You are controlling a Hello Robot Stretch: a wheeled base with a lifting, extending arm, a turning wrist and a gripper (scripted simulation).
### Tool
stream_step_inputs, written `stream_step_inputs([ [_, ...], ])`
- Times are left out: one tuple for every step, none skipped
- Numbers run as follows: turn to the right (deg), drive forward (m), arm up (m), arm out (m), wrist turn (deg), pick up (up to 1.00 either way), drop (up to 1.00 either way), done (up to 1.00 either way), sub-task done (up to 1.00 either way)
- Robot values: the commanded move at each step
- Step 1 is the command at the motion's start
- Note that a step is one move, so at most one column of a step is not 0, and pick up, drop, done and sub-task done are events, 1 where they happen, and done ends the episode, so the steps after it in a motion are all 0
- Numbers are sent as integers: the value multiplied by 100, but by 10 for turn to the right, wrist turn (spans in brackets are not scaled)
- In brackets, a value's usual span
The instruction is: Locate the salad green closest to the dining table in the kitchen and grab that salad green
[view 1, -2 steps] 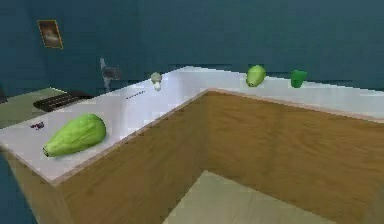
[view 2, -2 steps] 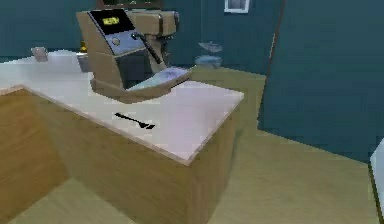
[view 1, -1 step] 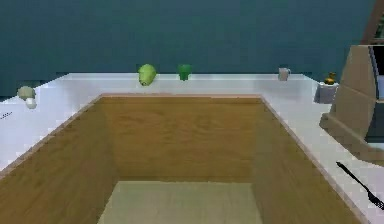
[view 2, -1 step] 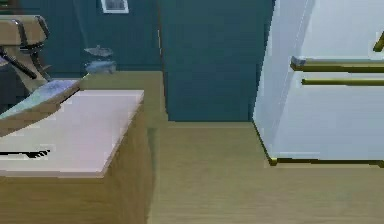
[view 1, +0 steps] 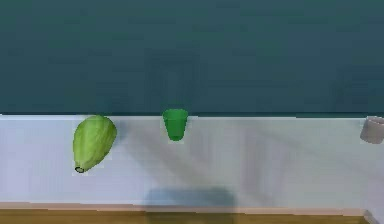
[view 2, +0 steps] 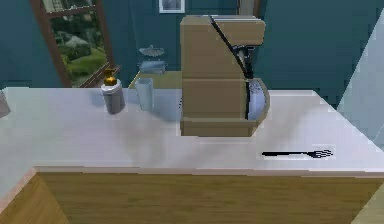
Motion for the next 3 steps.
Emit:
stream_step_inputs([
  [90,0,0,0,0,0,0,0,0],
  [0,5,0,0,0,0,0,0,0],
  [450,0,0,0,0,0,0,0,0],
])
